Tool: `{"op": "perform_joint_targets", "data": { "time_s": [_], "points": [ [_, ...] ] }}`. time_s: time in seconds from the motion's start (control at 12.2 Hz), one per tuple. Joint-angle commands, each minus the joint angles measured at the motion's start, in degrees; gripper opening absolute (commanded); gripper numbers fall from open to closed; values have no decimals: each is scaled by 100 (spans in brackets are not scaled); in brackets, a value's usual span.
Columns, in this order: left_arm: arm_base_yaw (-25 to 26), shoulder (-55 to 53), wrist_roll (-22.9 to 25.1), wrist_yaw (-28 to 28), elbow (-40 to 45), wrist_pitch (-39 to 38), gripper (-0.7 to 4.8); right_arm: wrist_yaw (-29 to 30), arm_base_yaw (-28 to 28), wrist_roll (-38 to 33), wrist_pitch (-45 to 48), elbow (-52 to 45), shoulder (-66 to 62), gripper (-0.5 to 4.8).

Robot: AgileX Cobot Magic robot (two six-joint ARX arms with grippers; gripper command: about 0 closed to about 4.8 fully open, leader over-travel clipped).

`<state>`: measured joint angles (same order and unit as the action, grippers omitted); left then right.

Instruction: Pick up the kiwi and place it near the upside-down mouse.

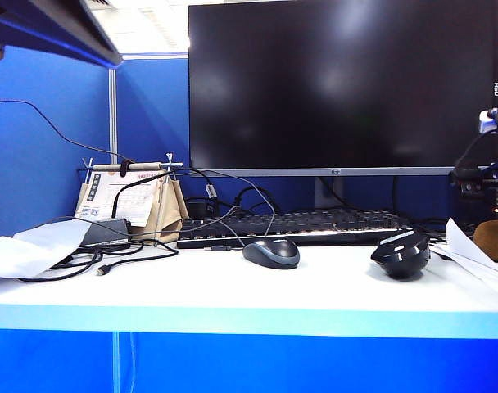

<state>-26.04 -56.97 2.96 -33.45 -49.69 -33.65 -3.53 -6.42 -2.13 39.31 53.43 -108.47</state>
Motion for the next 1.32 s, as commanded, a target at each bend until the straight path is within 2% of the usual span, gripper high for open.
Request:
{"op": "perform_joint_targets", "data": {
  "time_s": [0.08,0.41,0.49,0.58,0.66,0.74,0.99,1.07,1.32],
  "points": [
    [-2,11,-2,-22,11,76,-5,-302,-7,90,-332,13,-136,423],
    [-2,11,-42,-22,11,72,-5,-299,-4,61,-866,9,-378,423],
    [-2,11,-42,-20,11,72,-5,-295,-7,63,-883,13,-363,266],
    [-2,11,-42,-20,11,72,-5,-280,-7,63,-839,15,-354,252],
    [-2,11,-42,-20,11,72,-5,-280,-9,66,-772,13,-339,252],
    [-2,11,-39,7,11,127,-5,-208,-15,66,-520,17,186,252],
    [-2,11,-17,17,11,205,-5,376,-2,63,-527,11,874,252],
    [-2,11,2,20,11,402,-5,675,28,-114,-1071,-90,2070,253],
    [-2,11,7,20,11,562,-5,881,87,-522,-1305,-496,2909,257]
  ]
}}
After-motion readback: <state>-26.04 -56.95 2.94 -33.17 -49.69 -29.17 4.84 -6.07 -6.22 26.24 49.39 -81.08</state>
